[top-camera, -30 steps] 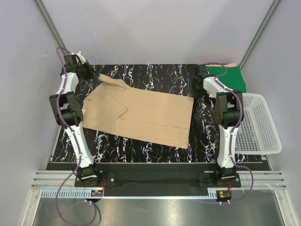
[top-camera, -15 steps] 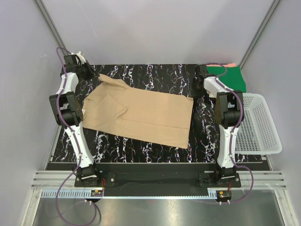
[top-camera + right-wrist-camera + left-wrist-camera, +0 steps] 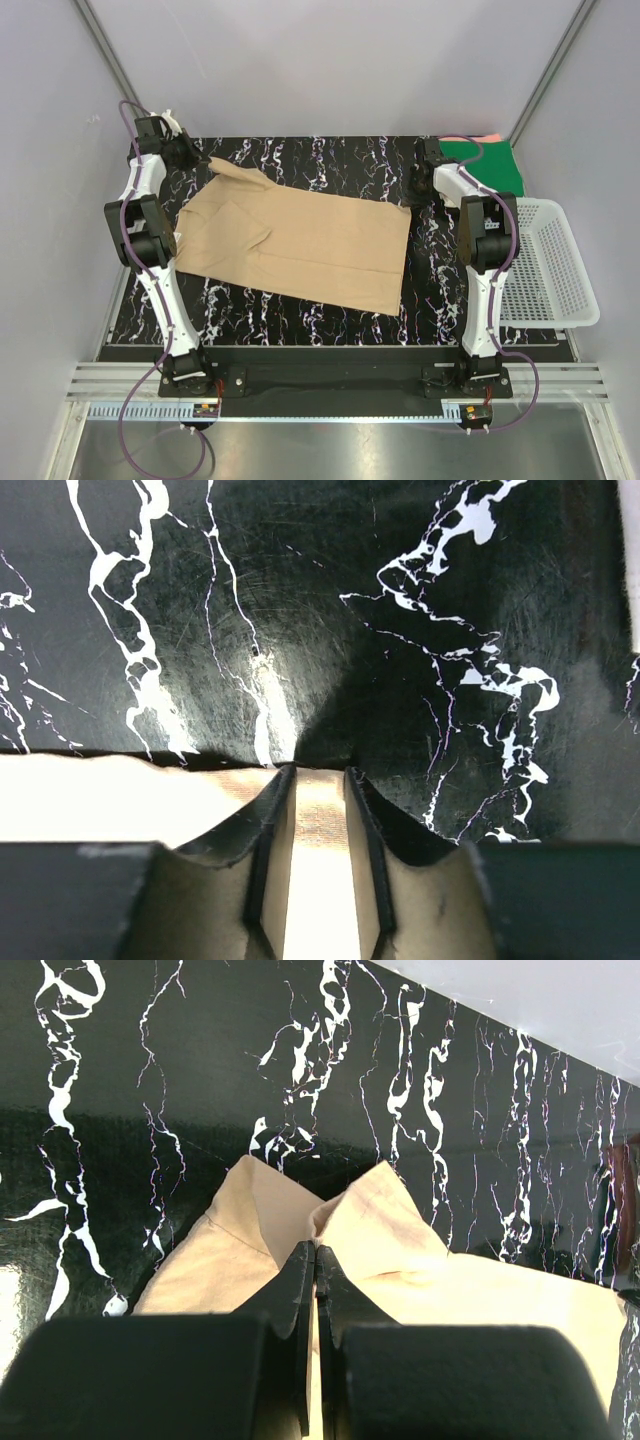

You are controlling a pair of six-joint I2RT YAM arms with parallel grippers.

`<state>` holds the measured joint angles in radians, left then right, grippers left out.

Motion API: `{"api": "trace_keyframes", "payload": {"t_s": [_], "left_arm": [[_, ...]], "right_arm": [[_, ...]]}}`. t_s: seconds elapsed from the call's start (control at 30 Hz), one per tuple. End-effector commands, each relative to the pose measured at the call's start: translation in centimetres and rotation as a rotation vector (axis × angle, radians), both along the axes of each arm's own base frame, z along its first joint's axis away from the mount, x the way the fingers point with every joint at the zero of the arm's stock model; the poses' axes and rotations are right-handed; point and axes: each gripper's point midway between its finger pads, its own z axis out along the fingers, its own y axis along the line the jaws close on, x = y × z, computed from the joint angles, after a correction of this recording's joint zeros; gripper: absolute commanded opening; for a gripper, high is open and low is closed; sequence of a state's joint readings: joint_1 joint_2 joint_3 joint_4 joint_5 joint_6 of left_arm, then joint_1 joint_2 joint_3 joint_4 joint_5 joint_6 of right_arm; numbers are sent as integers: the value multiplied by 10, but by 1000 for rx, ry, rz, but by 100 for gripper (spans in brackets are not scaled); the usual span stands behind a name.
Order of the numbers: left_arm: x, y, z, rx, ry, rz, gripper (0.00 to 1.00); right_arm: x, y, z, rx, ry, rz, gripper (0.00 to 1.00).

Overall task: Fold and stack the t-shirts
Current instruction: Fold the tshirt

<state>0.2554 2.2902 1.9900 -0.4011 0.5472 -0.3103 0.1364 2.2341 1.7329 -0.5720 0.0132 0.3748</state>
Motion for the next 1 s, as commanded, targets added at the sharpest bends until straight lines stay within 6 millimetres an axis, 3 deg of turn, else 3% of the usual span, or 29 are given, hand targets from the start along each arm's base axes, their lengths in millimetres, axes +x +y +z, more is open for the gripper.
{"api": "trace_keyframes", "payload": {"t_s": [0.0, 0.27, 0.37, 0.47, 0.5, 0.57, 0.6, 0.67, 0.7, 0.73, 0.8, 0.83, 0.9, 0.97], "left_arm": [[9, 3, 28, 7, -85, -20, 0], [10, 4, 30, 7, -91, -18, 0], [10, 7, 31, 7, -86, -3, 0], [6, 19, 34, 41, -80, 40, 0], [6, 24, 33, 59, -72, 66, 0], [2, 27, 38, 84, -81, 70, 0], [1, 28, 42, 95, -89, 68, 0], [-3, 29, 48, 117, -99, 65, 0], [-4, 31, 50, 129, -102, 72, 0], [-6, 33, 56, 140, -110, 77, 0], [-11, 35, 54, 155, -101, 91, 0], [-14, 37, 60, 164, -109, 98, 0], [-21, 41, 53, 180, -85, 119, 0], [-30, 45, 53, 194, -75, 135, 0]], "right_arm": [[-9, 0, 7, -4, 9, -6, 31], [-9, -9, 5, -54, 8, 3, 1], [-9, -13, 8, -76, -3, 10, 0], [-8, -16, 23, -89, -51, 8, 0], [-3, -16, 37, -88, -99, 6, 0], [-8, -19, 40, -94, -123, 12, 0], [-3, -17, 57, -87, -185, 12, 0], [-11, -19, 56, -87, -199, 18, 0], [-7, -17, 69, -80, -249, 18, 0], [-14, -19, 60, -80, -239, 13, 0], [-11, -16, 67, -51, -299, -4, 0], [-18, -16, 59, -47, -283, -11, 0], [-19, -14, 68, -21, -330, -31, 0], [-29, -14, 63, -9, -333, -39, 0]]}}
